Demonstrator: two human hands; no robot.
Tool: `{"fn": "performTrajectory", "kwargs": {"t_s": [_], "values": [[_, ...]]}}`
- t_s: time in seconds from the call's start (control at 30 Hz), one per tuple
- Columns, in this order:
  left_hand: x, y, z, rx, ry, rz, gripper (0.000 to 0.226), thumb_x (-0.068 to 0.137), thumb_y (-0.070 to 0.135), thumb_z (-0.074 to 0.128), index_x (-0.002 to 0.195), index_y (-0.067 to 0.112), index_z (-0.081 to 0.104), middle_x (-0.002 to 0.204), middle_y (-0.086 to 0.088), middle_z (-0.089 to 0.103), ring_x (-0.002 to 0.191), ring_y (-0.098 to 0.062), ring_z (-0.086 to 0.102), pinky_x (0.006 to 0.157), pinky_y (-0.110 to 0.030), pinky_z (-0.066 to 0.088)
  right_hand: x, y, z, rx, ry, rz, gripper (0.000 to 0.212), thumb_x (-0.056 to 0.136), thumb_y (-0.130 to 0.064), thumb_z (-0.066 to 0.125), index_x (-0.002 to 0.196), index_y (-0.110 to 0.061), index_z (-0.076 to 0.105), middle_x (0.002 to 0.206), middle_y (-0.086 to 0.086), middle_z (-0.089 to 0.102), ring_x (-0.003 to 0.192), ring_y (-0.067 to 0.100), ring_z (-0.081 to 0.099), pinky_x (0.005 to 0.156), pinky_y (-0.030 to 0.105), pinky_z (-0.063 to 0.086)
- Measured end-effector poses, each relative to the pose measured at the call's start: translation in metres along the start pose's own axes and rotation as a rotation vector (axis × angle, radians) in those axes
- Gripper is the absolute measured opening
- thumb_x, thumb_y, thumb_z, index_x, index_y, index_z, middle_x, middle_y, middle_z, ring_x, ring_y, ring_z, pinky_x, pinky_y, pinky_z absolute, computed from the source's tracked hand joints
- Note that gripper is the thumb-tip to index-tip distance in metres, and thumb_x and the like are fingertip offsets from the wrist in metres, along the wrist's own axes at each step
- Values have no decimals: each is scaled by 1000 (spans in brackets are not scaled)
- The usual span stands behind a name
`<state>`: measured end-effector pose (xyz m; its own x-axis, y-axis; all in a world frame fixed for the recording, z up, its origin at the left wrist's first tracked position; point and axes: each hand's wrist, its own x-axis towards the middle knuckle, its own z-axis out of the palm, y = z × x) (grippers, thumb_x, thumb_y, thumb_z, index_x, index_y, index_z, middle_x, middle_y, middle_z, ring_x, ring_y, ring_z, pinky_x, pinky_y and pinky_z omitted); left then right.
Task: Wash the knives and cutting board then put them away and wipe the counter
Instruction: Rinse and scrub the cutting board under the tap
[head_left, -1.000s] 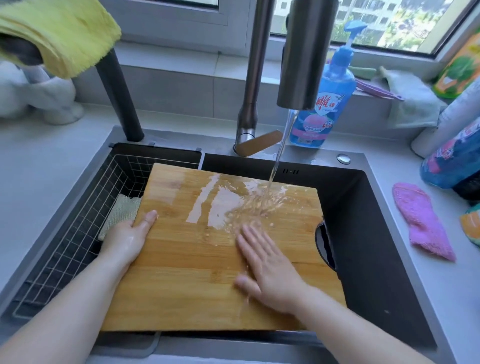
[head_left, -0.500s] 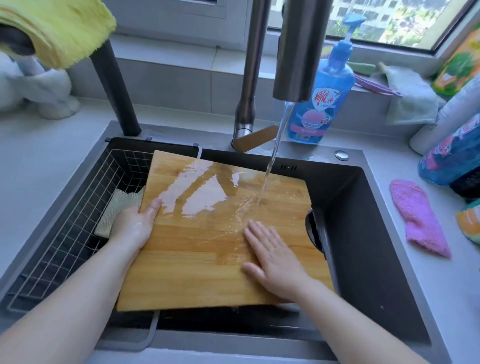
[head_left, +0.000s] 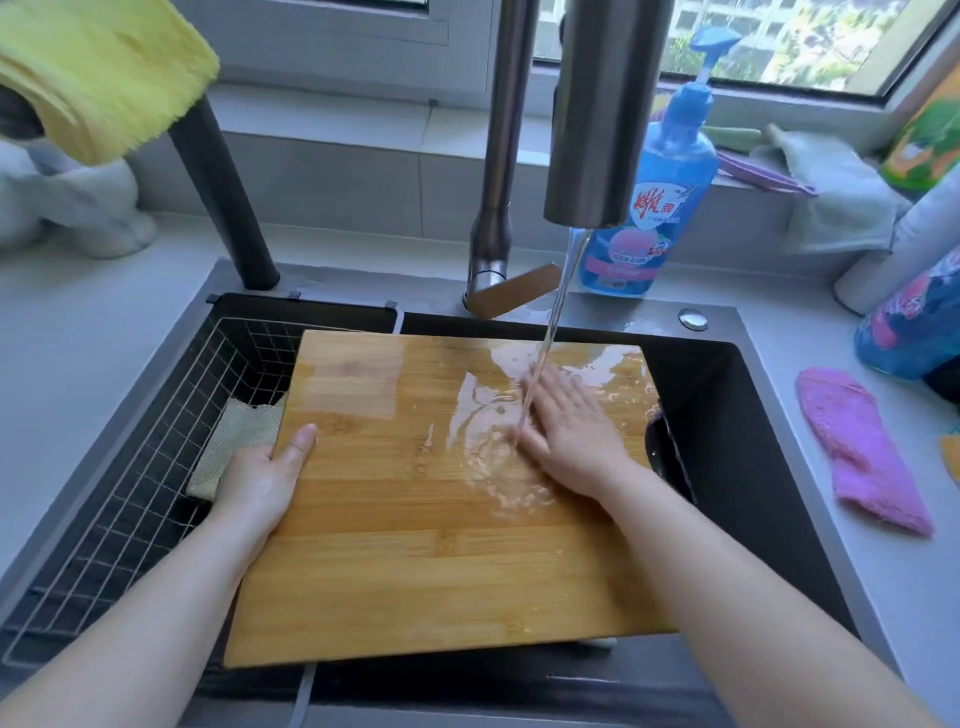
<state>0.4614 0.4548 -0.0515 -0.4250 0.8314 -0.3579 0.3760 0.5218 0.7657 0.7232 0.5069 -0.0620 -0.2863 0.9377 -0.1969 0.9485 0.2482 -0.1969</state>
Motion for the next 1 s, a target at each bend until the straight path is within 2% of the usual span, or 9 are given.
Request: {"fn": "performTrajectory", "kwargs": {"t_s": [0.13, 0.3, 0.43, 0.5, 0.63, 0.7, 0.77, 0.9, 1.0], "values": [[0, -1, -1, -7, -2, -13, 40, 91, 44, 44, 77, 9, 55, 77, -8, 57, 81, -26, 51, 66, -30, 34, 1, 14, -7, 8, 30, 225, 74, 94, -57, 21, 148, -11, 0, 157, 7, -8, 145, 17, -9, 115, 29, -8], [-2, 1, -2, 3, 3, -9, 37, 91, 44, 44, 89, 8, 54, 88, -12, 56, 81, -25, 49, 72, -31, 34, -44, -18, 10, -78, -109, -231, 99, 67, -79, -7, 145, -19, -13, 141, -5, -28, 131, 8, -28, 106, 24, -21], [-3, 1, -2, 25, 1, -18, 42, 91, 44, 43, 98, 6, 58, 90, -11, 55, 81, -24, 48, 72, -31, 33, -29, 26, -2, 12, 46, 176, 80, 87, -62, 18, 149, -14, 2, 157, 2, -9, 144, 14, -10, 111, 24, -11], [-3, 1, -2, 29, -1, -21, 49, 92, 44, 42, 106, 0, 60, 92, -13, 56, 81, -24, 48, 71, -30, 34, -28, 23, -2, 29, 30, 244, 76, 93, -57, 24, 148, -11, 0, 157, 6, -9, 144, 15, -10, 114, 26, -8], [-1, 1, -3, 41, 11, -19, 52, 92, 43, 41, 109, -2, 59, 94, -14, 57, 79, -23, 47, 68, -29, 32, -65, -33, 17, -26, -116, -184, 92, 65, -73, -11, 137, -16, -24, 140, 0, -33, 130, 14, -33, 104, 29, -25], [0, 0, -3, 64, 11, -22, 54, 93, 44, 39, 112, -2, 58, 96, -15, 58, 81, -23, 47, 70, -30, 33, -63, -23, 20, -51, -122, -251, 93, 59, -73, -14, 134, -19, -23, 139, -2, -32, 130, 15, -32, 103, 30, -27], [3, -3, -3, 61, 1, -34, 57, 93, 46, 38, 116, -2, 57, 104, -16, 60, 86, -26, 50, 74, -31, 37, -43, 7, 16, -28, -1, -111, 96, 70, -78, -4, 144, -17, -11, 147, -2, -23, 138, 14, -22, 109, 27, -19], [6, -7, -4, -19, -37, -82, 70, 88, 55, 41, 131, -1, 47, 126, -20, 56, 112, -37, 53, 99, -46, 42, -7, 33, 4, 133, 91, 348, 71, 95, -49, 32, 148, -7, 9, 157, 10, 2, 146, 21, -1, 120, 33, -1], [5, -6, -5, -28, -30, -75, 67, 89, 52, 42, 129, -1, 49, 124, -20, 58, 111, -37, 54, 98, -44, 43, 4, -15, 12, 140, 97, 172, 71, 95, -50, 32, 149, -12, 6, 158, 7, 0, 146, 20, -3, 116, 32, -7]]}}
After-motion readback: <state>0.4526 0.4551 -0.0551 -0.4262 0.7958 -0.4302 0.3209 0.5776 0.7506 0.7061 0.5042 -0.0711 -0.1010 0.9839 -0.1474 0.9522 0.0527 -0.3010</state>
